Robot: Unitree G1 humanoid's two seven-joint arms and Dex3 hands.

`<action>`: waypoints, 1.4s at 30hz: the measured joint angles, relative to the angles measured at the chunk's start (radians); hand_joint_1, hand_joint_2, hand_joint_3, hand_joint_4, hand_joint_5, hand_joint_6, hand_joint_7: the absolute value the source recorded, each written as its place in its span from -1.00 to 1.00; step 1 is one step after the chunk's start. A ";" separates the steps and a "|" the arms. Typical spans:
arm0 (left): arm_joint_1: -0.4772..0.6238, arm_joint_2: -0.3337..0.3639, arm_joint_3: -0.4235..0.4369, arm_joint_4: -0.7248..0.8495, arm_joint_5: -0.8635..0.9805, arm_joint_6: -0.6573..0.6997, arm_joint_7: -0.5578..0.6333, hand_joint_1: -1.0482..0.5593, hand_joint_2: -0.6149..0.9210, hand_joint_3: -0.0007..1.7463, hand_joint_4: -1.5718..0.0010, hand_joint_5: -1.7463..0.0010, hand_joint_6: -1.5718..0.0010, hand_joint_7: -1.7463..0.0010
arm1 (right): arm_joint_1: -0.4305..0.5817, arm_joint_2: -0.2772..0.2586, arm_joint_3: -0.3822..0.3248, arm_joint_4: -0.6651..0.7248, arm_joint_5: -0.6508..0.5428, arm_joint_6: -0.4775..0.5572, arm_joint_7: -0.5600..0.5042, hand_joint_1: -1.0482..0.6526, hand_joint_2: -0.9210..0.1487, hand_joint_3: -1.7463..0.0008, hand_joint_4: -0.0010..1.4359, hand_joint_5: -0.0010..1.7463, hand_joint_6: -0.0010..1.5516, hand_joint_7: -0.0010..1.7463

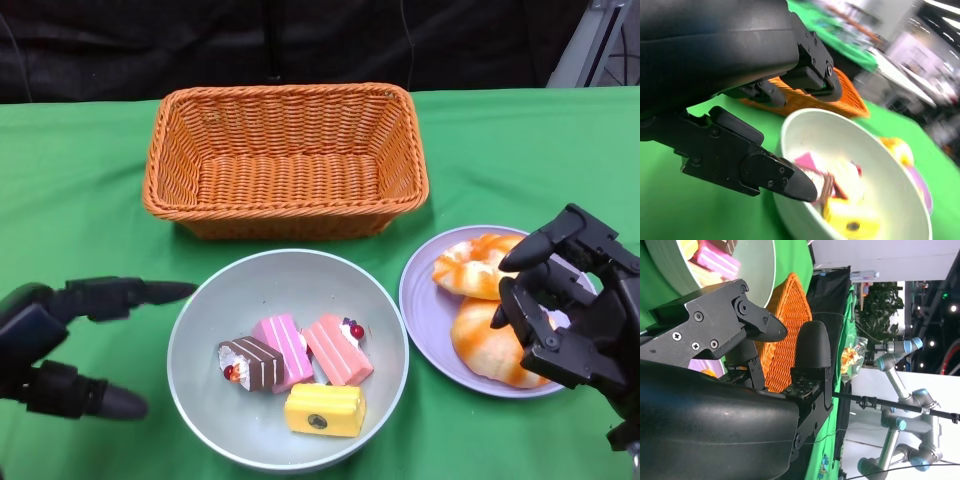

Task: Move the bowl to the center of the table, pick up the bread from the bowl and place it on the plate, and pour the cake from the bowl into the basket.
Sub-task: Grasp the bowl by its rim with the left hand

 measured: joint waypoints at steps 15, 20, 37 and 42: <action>-0.078 0.019 0.146 0.009 0.450 -0.322 0.278 -0.51 1.00 -0.95 0.21 0.96 0.26 0.98 | 0.000 0.010 0.000 -0.040 0.048 0.057 -0.026 0.16 -0.59 -0.13 -0.14 1.00 -0.40 0.79; -0.078 0.015 0.140 -0.038 0.661 -0.323 0.445 -0.47 0.98 -0.97 0.20 0.97 0.26 0.99 | 0.001 0.013 -0.001 -0.045 0.064 0.077 -0.036 0.15 -0.61 -0.12 -0.15 1.00 -0.40 0.79; -0.143 0.129 -0.260 -0.094 1.225 -0.118 1.242 -0.36 0.91 -1.00 0.05 0.96 0.09 0.98 | 0.004 0.014 -0.019 -0.071 0.159 0.164 -0.043 0.15 -0.75 -0.05 -0.22 1.00 -0.49 0.84; -0.196 0.184 -0.454 -0.078 1.277 -0.007 1.414 -0.38 0.96 -0.98 0.04 0.97 0.07 0.98 | 0.005 0.020 -0.027 -0.078 0.196 0.191 -0.045 0.15 -0.78 -0.03 -0.21 1.00 -0.49 0.85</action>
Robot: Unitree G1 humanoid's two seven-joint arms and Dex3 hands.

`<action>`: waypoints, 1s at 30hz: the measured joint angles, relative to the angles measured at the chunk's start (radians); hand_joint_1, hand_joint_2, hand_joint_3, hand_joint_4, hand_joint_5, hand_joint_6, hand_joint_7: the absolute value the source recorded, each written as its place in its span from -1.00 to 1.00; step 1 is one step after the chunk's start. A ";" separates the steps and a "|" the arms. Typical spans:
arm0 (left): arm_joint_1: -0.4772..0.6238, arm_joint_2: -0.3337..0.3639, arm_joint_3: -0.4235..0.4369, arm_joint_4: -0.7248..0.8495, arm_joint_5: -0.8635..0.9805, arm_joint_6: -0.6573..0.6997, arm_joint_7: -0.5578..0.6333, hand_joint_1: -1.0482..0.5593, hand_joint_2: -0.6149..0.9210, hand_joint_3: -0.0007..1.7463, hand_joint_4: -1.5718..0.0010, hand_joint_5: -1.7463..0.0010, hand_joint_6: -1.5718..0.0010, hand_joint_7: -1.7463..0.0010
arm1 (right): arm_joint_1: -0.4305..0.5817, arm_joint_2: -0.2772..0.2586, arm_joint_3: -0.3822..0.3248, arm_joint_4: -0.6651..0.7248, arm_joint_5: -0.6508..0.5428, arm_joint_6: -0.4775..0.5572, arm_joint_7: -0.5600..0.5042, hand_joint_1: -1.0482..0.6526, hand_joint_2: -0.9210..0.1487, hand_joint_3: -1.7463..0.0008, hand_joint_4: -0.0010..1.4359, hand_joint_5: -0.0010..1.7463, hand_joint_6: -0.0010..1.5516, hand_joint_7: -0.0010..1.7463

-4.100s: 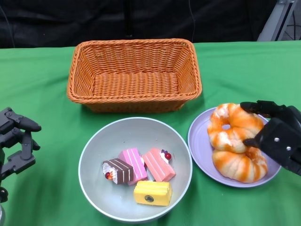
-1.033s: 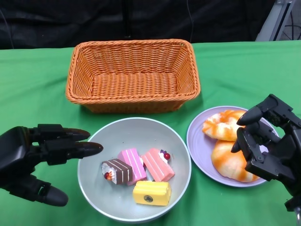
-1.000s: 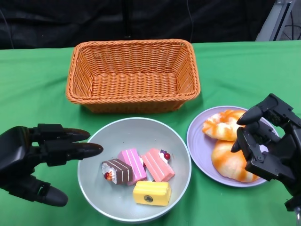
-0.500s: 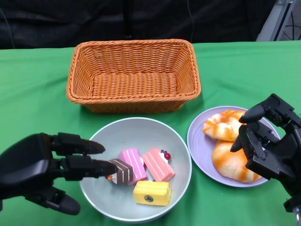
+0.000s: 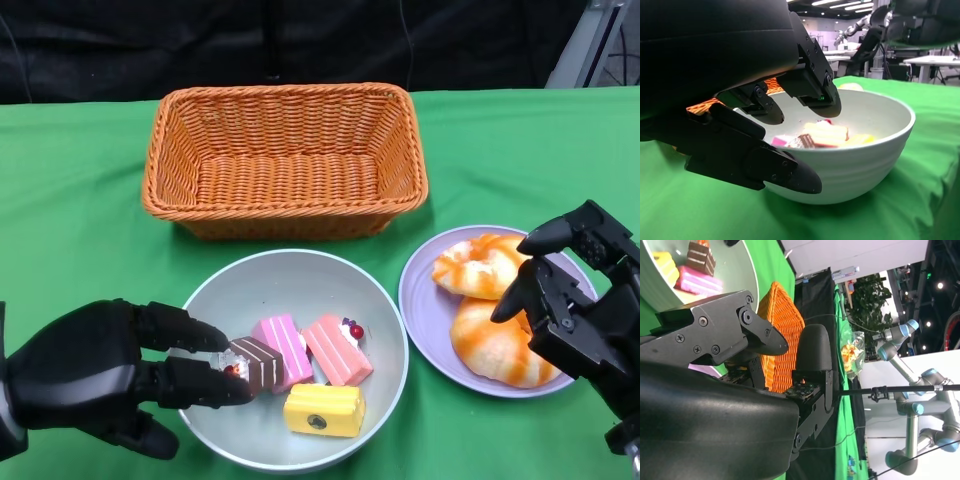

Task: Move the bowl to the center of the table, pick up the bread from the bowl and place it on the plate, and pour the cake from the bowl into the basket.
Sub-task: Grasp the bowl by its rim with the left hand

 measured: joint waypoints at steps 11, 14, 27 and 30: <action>-0.035 0.067 -0.193 0.005 -0.044 0.136 0.090 -0.39 0.97 -1.00 -0.04 0.95 0.03 0.99 | 0.001 0.002 -0.008 -0.003 0.002 0.010 -0.005 0.17 -0.80 -0.03 -0.23 1.00 -0.52 0.86; -0.035 0.068 -0.207 0.005 -0.068 0.165 0.090 -0.40 0.97 -1.00 -0.04 0.96 0.03 0.99 | 0.001 0.002 -0.013 -0.003 0.004 0.010 -0.004 0.17 -0.81 -0.03 -0.23 1.00 -0.52 0.87; -0.036 0.076 -0.260 0.001 -0.138 0.227 0.055 -0.36 0.99 -0.95 0.00 0.99 0.11 1.00 | 0.005 0.002 -0.013 -0.007 -0.001 0.011 -0.007 0.16 -0.80 -0.02 -0.23 1.00 -0.52 0.87; -0.036 0.025 -0.279 0.013 -0.172 0.307 -0.076 -0.34 1.00 -0.94 0.04 1.00 0.14 1.00 | 0.013 0.001 -0.006 -0.017 -0.020 0.012 -0.020 0.18 -0.80 -0.02 -0.22 1.00 -0.52 0.87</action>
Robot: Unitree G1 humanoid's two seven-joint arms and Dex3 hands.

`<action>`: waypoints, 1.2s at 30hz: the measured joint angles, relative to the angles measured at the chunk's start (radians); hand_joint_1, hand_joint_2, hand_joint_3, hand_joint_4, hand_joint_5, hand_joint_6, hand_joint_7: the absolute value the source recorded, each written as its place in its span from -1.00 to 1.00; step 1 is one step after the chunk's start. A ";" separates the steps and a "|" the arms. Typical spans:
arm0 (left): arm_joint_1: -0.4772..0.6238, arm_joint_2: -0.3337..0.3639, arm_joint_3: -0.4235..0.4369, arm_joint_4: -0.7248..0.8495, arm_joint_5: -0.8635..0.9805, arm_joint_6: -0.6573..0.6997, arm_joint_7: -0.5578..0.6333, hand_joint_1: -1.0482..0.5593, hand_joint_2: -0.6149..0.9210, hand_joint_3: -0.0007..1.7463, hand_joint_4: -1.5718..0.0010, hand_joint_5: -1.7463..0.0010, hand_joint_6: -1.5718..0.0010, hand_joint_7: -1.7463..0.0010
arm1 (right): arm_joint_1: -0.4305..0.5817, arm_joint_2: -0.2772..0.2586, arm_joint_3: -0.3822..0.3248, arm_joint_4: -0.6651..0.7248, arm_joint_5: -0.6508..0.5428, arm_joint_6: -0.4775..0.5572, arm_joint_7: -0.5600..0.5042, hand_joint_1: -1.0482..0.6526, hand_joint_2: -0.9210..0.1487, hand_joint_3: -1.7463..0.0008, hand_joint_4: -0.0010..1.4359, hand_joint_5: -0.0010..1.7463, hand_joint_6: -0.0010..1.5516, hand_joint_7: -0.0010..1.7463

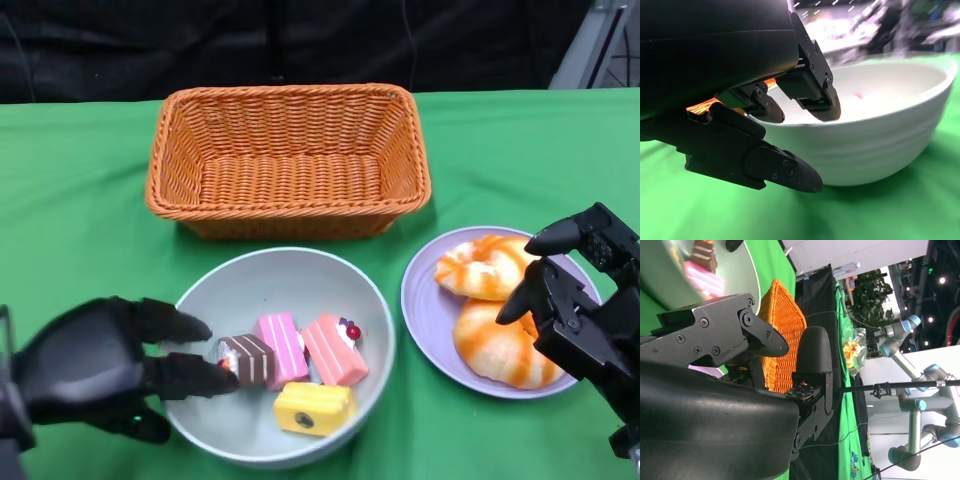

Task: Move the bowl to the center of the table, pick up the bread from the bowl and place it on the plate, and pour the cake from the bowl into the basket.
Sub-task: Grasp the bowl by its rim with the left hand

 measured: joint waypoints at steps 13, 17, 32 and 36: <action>0.030 -0.053 -0.031 -0.030 -0.109 0.040 -0.251 -0.31 1.00 -0.92 0.09 1.00 0.13 1.00 | 0.011 0.000 0.008 -0.020 -0.059 0.001 -0.018 0.19 -0.80 -0.02 -0.25 1.00 -0.51 0.85; 0.035 -0.053 -0.034 -0.035 -0.109 0.048 -0.251 -0.30 1.00 -0.91 0.09 1.00 0.14 1.00 | 0.012 0.000 0.010 -0.026 -0.066 0.001 -0.021 0.20 -0.80 -0.02 -0.26 1.00 -0.51 0.85; 0.037 -0.112 -0.048 0.038 -0.105 0.010 0.002 -0.08 0.98 -0.97 0.30 -0.95 0.38 -0.71 | 0.018 0.000 0.021 -0.027 -0.099 -0.005 -0.031 0.19 -0.80 0.05 -0.27 1.00 -0.50 0.81; 0.035 -0.115 -0.060 0.056 -0.102 0.009 0.026 -0.07 1.00 -0.96 0.32 -1.00 0.52 -0.95 | 0.021 0.000 0.024 -0.026 -0.103 -0.009 -0.030 0.19 -0.81 0.06 -0.26 1.00 -0.50 0.81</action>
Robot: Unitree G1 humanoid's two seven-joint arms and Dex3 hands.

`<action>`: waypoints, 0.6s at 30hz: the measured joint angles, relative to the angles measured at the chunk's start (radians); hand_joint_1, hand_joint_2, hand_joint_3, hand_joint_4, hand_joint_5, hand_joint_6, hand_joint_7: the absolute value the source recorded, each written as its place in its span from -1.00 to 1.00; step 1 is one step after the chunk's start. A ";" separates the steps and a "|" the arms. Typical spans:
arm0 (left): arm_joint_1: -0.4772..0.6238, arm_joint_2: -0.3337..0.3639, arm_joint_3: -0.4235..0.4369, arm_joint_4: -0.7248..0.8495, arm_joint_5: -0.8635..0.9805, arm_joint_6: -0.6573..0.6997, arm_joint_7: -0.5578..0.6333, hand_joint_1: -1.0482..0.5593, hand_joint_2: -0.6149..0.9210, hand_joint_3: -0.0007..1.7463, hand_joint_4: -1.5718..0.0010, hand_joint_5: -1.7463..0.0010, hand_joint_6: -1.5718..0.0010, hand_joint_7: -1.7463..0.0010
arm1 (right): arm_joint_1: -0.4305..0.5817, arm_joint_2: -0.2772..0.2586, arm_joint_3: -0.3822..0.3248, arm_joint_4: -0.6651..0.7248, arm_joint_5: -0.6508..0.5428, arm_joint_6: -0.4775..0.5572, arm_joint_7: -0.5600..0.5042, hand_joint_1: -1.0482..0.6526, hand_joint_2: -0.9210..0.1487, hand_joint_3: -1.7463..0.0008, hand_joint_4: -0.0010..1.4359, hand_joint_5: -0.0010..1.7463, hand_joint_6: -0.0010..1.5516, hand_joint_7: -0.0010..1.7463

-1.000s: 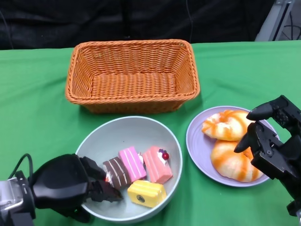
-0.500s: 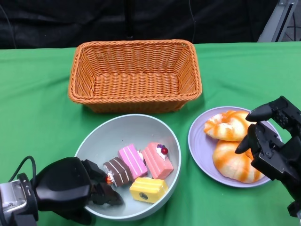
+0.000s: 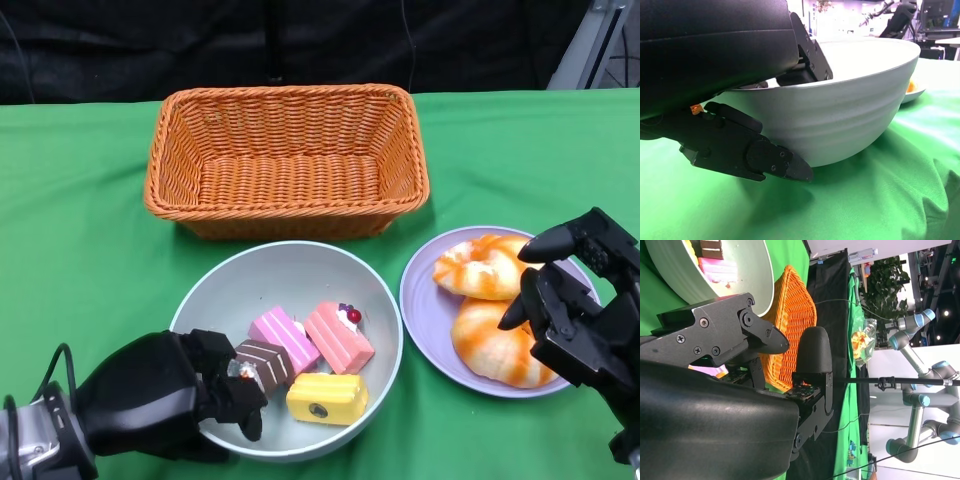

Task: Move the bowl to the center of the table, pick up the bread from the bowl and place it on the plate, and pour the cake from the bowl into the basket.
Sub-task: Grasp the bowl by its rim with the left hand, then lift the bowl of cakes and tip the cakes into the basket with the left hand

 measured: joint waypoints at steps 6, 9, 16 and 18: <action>-0.005 0.000 -0.012 0.007 0.000 0.000 0.016 -0.07 1.00 -0.96 0.32 -1.00 0.53 -0.97 | 0.000 0.000 0.001 0.000 -0.001 0.000 0.001 0.19 -0.82 0.07 -0.26 1.00 -0.49 0.80; -0.006 0.000 -0.015 0.010 0.000 0.000 0.016 -0.07 1.00 -0.96 0.32 -1.00 0.53 -0.97 | 0.000 0.000 0.001 0.000 -0.001 0.000 0.001 0.19 -0.82 0.07 -0.26 1.00 -0.49 0.80; -0.007 0.001 -0.016 0.012 0.000 -0.001 0.016 -0.05 1.00 -0.91 0.32 -1.00 0.55 -0.99 | 0.000 0.000 0.001 0.000 -0.002 0.000 0.001 0.19 -0.82 0.08 -0.26 1.00 -0.50 0.80; -0.006 0.010 -0.013 0.016 -0.002 -0.012 0.020 -0.01 1.00 -0.79 0.32 -1.00 0.56 -1.00 | -0.001 0.000 0.003 0.000 -0.005 0.003 -0.001 0.20 -0.82 0.08 -0.26 1.00 -0.50 0.80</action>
